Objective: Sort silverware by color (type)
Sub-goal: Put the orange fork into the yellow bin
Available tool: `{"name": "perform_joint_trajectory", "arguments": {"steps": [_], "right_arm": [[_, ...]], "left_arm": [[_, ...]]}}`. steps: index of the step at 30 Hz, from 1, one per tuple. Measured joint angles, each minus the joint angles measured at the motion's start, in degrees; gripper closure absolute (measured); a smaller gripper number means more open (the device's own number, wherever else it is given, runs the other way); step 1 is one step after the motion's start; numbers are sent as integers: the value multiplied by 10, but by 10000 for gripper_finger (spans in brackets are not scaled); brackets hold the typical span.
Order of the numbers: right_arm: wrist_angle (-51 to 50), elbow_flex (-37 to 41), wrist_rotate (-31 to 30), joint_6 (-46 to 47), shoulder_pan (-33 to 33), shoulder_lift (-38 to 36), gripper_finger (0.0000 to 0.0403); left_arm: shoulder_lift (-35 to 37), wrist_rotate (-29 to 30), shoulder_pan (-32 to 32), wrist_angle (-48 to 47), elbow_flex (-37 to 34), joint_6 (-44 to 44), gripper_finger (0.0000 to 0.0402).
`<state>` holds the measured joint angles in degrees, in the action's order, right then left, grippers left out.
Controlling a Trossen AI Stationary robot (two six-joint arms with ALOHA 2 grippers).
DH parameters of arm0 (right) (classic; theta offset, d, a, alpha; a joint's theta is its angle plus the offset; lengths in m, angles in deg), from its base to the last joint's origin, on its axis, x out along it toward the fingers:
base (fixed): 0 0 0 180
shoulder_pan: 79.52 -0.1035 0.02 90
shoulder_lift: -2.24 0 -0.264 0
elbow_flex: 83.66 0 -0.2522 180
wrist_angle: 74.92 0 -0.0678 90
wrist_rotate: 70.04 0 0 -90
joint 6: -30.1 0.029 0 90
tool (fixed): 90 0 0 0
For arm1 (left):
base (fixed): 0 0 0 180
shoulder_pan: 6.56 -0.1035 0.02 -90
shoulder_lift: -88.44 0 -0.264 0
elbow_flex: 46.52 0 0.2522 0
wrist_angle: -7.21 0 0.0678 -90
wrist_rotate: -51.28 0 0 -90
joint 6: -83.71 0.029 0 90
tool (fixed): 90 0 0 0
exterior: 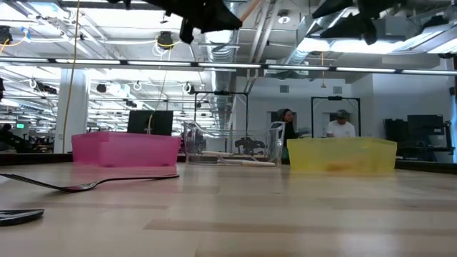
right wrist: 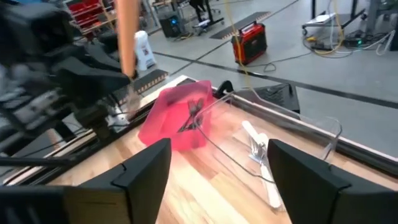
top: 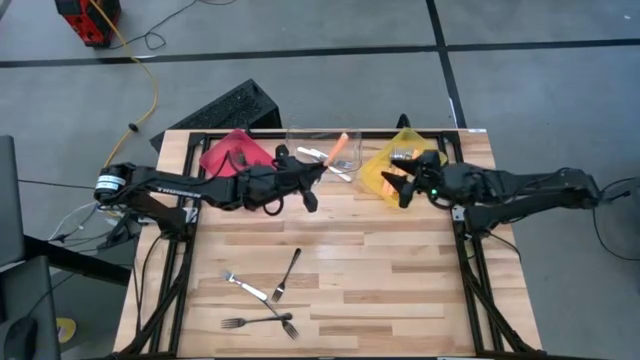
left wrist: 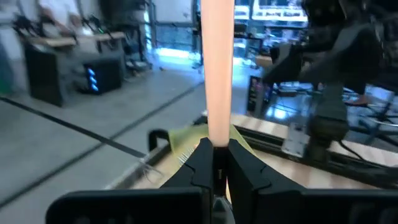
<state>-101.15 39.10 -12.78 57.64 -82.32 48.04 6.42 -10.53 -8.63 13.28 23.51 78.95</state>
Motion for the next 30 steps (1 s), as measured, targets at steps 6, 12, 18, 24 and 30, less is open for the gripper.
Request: {"name": "perform_joint_trajectory", "arguments": {"steps": [6, 12, 18, 24, 30], "right_arm": [[89, 0, -2, -17, 4, 60, 91], [223, 0, 60, -61, 8, 130, 85], [265, -25, 72, -71, 18, 190, 85], [267, -62, 92, -72, 44, 219, 84], [271, -94, 148, -72, 60, 230, 84]], "left_arm": [[0, 115, 14, -29, 24, 48, 397], [-2, 97, 18, -27, 32, 43, 396], [-6, 92, 33, -29, 32, 59, 396], [-6, 92, 44, -37, 32, 75, 396], [-6, 93, 44, -42, 32, 76, 396]]}}
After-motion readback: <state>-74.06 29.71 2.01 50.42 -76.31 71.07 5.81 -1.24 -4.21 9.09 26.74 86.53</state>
